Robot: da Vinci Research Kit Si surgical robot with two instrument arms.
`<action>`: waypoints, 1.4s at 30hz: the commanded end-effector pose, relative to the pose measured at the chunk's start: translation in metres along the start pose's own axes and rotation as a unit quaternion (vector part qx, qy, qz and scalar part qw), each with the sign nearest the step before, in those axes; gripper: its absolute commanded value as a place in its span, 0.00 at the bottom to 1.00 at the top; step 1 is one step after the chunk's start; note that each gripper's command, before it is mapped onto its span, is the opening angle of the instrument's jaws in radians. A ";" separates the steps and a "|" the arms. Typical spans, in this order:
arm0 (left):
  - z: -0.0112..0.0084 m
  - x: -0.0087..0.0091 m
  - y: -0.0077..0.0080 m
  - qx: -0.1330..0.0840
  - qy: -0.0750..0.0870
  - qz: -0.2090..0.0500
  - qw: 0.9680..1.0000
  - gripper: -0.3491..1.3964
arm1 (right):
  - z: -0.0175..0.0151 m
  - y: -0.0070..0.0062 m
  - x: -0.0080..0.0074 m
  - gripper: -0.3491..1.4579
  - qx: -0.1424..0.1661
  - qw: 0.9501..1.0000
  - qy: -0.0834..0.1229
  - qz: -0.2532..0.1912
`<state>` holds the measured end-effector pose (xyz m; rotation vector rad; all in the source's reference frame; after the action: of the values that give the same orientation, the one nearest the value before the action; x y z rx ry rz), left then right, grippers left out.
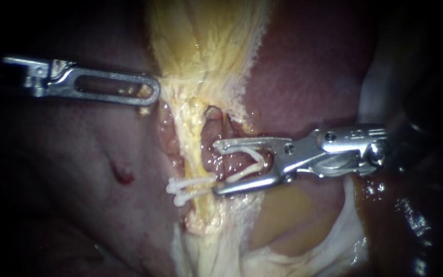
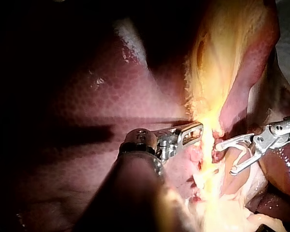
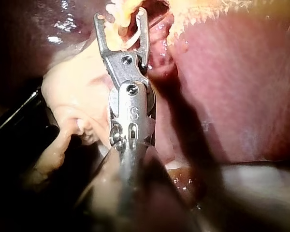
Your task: Clipping third clip left tube
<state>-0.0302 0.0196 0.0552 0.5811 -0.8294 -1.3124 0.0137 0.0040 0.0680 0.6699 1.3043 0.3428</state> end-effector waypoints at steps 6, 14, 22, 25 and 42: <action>0.0000 0.0000 0.0000 0.000 0.000 0.000 1.000 0.00 | 0.0006 0.0016 -0.0014 0.47 -0.002 1.000 0.000 0.015; 0.0000 0.0000 0.0000 0.001 0.001 0.000 1.000 0.00 | 0.0004 0.0030 -0.0025 0.47 0.006 0.999 0.000 0.035; 0.0000 0.0000 0.0000 0.001 0.001 0.000 1.000 0.00 | 0.0008 0.0034 -0.0025 0.47 0.011 0.999 0.005 0.045; 0.0000 0.0000 0.0000 0.001 0.001 0.000 1.000 0.00 | 0.0011 0.0035 -0.0024 0.47 0.024 0.998 0.015 0.049; 0.0001 0.0001 0.0000 0.001 0.001 0.000 1.000 0.00 | 0.0050 0.0033 -0.0018 0.47 0.084 0.993 0.060 0.062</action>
<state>-0.0303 0.0195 0.0552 0.5835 -0.8298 -1.3108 0.0187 0.0041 0.0719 0.8926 1.4279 0.3813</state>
